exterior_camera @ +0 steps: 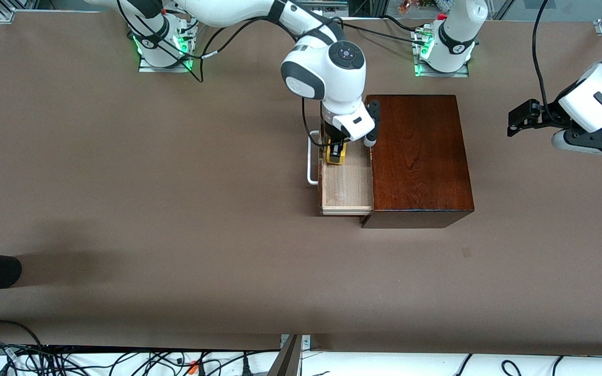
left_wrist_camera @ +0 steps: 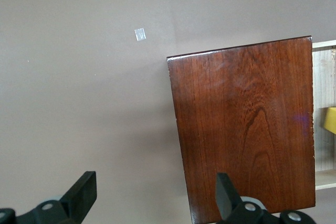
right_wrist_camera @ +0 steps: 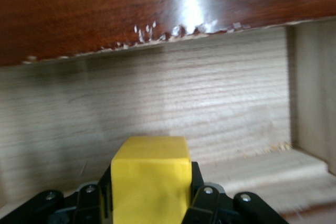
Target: Open drawer, take yellow block, close drawer
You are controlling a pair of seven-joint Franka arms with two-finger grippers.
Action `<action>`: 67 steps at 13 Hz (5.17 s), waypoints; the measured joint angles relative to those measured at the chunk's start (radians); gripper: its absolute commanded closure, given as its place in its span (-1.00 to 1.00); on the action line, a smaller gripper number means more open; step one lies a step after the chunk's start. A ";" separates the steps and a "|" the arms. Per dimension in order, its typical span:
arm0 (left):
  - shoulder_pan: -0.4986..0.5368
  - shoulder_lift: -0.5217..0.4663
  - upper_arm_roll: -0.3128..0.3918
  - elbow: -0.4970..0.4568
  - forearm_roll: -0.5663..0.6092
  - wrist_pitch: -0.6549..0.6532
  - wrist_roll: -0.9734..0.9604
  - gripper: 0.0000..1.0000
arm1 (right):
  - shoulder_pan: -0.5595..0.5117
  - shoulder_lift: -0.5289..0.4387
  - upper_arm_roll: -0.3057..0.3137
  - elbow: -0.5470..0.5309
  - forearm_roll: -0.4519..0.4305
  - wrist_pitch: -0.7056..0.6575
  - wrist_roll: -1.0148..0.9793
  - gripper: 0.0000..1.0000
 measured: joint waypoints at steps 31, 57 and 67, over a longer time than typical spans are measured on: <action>-0.103 0.114 -0.459 0.030 0.024 0.115 0.635 -1.00 | -0.585 -0.349 -0.298 -0.855 0.322 0.349 0.276 0.94; -0.387 0.552 -0.480 0.071 0.464 0.401 0.595 -1.00 | -0.583 -0.667 -0.395 -0.599 0.329 -0.097 0.277 -1.00; -0.384 0.565 -0.476 0.073 0.475 0.393 0.565 -1.00 | -0.583 -0.742 -0.401 -0.511 0.340 -0.276 0.257 -1.00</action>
